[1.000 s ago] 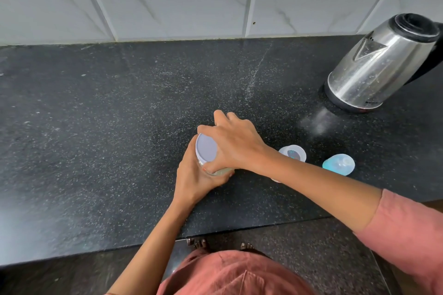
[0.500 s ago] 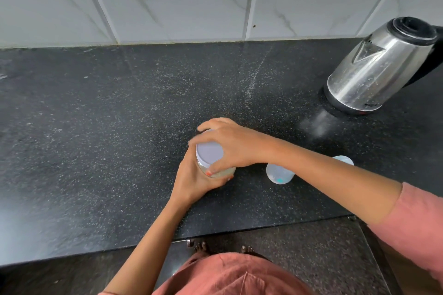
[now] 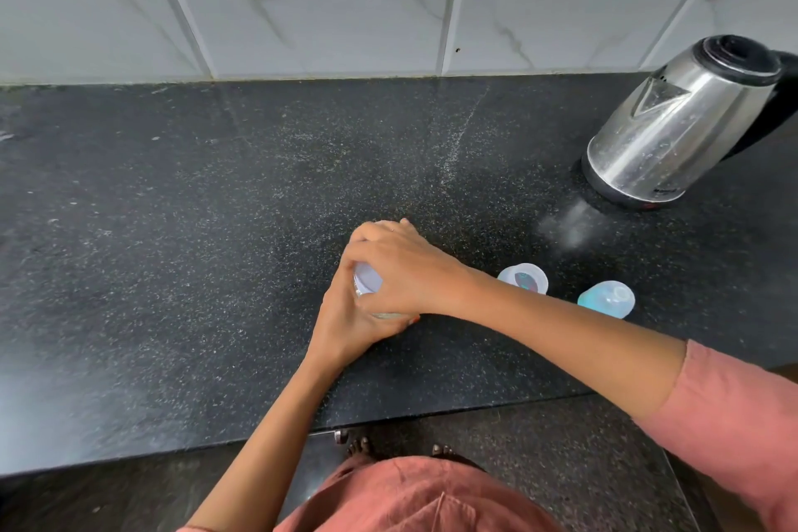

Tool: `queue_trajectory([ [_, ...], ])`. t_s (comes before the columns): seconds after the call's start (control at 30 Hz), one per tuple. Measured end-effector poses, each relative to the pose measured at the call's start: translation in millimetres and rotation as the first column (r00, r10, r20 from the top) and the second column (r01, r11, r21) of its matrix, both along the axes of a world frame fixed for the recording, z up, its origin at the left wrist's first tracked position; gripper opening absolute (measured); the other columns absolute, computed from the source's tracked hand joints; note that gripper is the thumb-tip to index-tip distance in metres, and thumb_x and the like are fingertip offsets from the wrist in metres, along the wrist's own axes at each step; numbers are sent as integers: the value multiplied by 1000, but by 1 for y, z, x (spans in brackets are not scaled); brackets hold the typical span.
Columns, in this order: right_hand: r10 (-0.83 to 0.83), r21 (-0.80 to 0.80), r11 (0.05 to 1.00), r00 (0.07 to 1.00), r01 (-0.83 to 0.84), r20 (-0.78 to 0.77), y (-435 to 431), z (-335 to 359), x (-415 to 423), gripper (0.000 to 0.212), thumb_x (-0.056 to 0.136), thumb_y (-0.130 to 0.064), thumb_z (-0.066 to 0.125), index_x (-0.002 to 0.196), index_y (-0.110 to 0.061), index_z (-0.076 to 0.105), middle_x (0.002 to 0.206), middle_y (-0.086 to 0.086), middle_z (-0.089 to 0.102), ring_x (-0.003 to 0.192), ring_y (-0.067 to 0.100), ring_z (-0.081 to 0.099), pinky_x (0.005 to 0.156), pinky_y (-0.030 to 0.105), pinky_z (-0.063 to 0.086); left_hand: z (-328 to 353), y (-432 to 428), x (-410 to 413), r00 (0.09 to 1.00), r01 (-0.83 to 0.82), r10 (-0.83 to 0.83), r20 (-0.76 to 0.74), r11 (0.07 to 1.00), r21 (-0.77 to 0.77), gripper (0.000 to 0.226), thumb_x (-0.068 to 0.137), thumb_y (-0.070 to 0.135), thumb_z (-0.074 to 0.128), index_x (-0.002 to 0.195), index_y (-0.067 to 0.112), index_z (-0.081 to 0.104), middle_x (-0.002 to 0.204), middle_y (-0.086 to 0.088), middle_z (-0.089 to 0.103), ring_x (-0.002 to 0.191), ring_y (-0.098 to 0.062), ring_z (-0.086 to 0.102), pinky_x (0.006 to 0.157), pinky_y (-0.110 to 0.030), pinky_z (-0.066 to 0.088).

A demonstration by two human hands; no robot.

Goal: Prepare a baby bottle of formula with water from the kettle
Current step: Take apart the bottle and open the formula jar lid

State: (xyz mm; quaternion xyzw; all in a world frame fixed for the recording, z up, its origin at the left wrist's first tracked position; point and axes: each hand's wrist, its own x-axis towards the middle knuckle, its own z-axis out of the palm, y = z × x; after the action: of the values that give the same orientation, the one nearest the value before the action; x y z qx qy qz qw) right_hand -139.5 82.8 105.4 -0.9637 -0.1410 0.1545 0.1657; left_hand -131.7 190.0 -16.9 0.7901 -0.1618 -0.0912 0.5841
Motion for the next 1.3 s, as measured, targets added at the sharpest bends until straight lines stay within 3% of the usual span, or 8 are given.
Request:
queue_trajectory([
  [0.17, -167, -218, 958, 981, 185, 98, -3, -2, -3, 69, 77, -56, 59, 136, -29, 35, 132, 9, 39, 118, 32, 38, 86, 40, 38, -1, 0, 1, 1000, -7, 6, -9, 999, -49, 88, 47, 39, 86, 119, 54, 38, 119, 21, 57, 109, 3, 56, 84, -16, 48],
  [0.3, -91, -158, 983, 995, 95, 31, -2, 1, -1, 53, 78, -32, 63, 127, -25, 43, 123, 10, 40, 112, 31, 39, 70, 34, 32, 0, -1, 1, 1000, -10, 9, -8, 1000, -10, 82, 45, 43, 84, 113, 52, 40, 110, 25, 60, 100, 7, 58, 77, -13, 48],
  [0.37, -24, -92, 995, 999, 22, -24, -1, 2, 0, 46, 77, -19, 62, 121, -22, 49, 122, 8, 41, 114, 29, 37, 82, 37, 37, -1, 0, 1, 1000, -4, 4, -28, 1000, -2, 81, 46, 42, 84, 115, 43, 42, 108, 14, 63, 101, 1, 60, 82, -25, 52],
  [0.47, -17, -4, 1000, 997, 17, -74, 3, 1, 1, 38, 78, -16, 61, 115, -18, 53, 124, 5, 42, 124, 26, 30, 108, 58, 19, 0, 0, 0, 1000, 15, -15, -3, 1000, -24, 80, 47, 44, 82, 116, 42, 43, 108, 10, 62, 101, 3, 59, 78, -13, 48],
  [0.63, -161, -186, 967, 983, 175, 86, 1, -2, 0, 67, 76, -53, 62, 132, -25, 39, 132, 9, 39, 123, 32, 34, 92, 46, 36, 1, -2, 0, 1000, 3, -4, -18, 996, -88, 84, 46, 38, 84, 118, 42, 42, 117, 14, 59, 107, 2, 57, 82, -13, 46],
  [0.77, -153, -265, 947, 981, 180, 120, 1, -2, -1, 63, 76, -49, 63, 131, -25, 40, 123, 10, 45, 108, 32, 48, 70, 35, 29, 1, -1, 0, 1000, 3, -4, -5, 999, -55, 86, 46, 37, 84, 115, 59, 37, 113, 34, 55, 103, 12, 55, 75, -2, 41],
  [1.03, 123, -138, 981, 986, -138, -117, -12, 20, 10, 65, 70, 2, 64, 126, -26, 45, 127, 2, 37, 118, 23, 34, 72, 35, 40, 2, -1, 2, 1000, 6, -6, -14, 1000, -14, 84, 41, 48, 81, 114, 45, 40, 114, 19, 56, 104, 13, 52, 78, -4, 42],
  [1.3, 5, -14, 1000, 992, -7, -129, -51, 32, 84, 67, 68, -16, 76, 127, -28, 47, 129, 9, 37, 116, 27, 41, 94, 37, 39, 4, 2, 1, 998, 26, -26, 58, 1000, -2, 89, 44, 45, 84, 120, 54, 37, 122, 39, 46, 113, 16, 44, 85, 2, 31],
])
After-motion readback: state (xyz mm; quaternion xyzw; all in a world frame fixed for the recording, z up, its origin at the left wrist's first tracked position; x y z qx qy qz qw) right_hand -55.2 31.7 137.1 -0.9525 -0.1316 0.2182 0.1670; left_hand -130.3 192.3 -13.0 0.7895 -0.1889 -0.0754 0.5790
